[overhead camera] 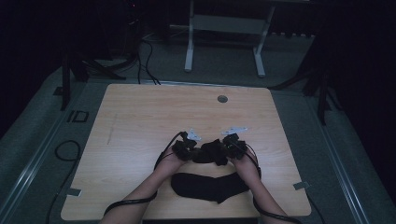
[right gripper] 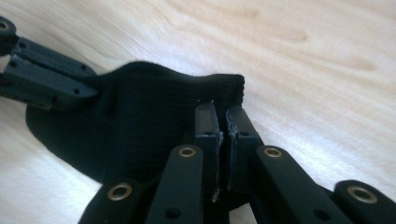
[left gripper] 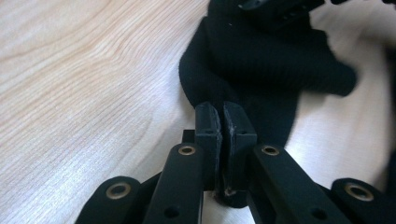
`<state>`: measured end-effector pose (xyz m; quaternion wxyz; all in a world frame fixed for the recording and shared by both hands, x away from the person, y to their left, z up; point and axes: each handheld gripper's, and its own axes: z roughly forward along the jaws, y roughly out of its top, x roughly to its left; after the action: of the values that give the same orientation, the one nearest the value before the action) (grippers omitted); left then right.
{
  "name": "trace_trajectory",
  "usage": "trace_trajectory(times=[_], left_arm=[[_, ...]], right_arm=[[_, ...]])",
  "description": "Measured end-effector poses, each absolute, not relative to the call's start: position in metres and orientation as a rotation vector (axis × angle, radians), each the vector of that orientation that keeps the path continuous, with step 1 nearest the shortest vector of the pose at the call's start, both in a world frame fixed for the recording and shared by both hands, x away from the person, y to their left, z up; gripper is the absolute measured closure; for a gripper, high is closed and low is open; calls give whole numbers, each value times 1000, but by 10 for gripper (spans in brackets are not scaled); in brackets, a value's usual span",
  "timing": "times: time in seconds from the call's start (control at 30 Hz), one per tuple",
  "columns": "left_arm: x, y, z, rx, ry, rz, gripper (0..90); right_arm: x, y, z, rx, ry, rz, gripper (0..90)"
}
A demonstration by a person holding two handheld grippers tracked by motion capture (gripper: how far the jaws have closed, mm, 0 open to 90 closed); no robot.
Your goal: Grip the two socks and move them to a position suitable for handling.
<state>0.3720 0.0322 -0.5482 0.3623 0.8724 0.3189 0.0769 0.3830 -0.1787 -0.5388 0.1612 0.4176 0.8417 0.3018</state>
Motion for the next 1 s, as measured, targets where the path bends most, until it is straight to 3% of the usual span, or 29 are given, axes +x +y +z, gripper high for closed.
trace_trajectory(times=[0.17, 0.47, 0.63, 1.0], left_arm=[[365, 58, -525, 2199, 835, 249, 867], [354, 108, -503, 2172, 912, 210, 865], [355, 119, -505, 2179, 930, 217, 864], [369, 96, -548, 2278, 913, 276, 852]], right_arm=[[375, -189, -509, 1163, 2343, 953, 856], [370, -230, -480, 1257, 2239, 1040, 856], [367, -247, -488, 1304, 2240, 1047, 855], [377, -252, -539, 1404, 2277, 944, 847]])
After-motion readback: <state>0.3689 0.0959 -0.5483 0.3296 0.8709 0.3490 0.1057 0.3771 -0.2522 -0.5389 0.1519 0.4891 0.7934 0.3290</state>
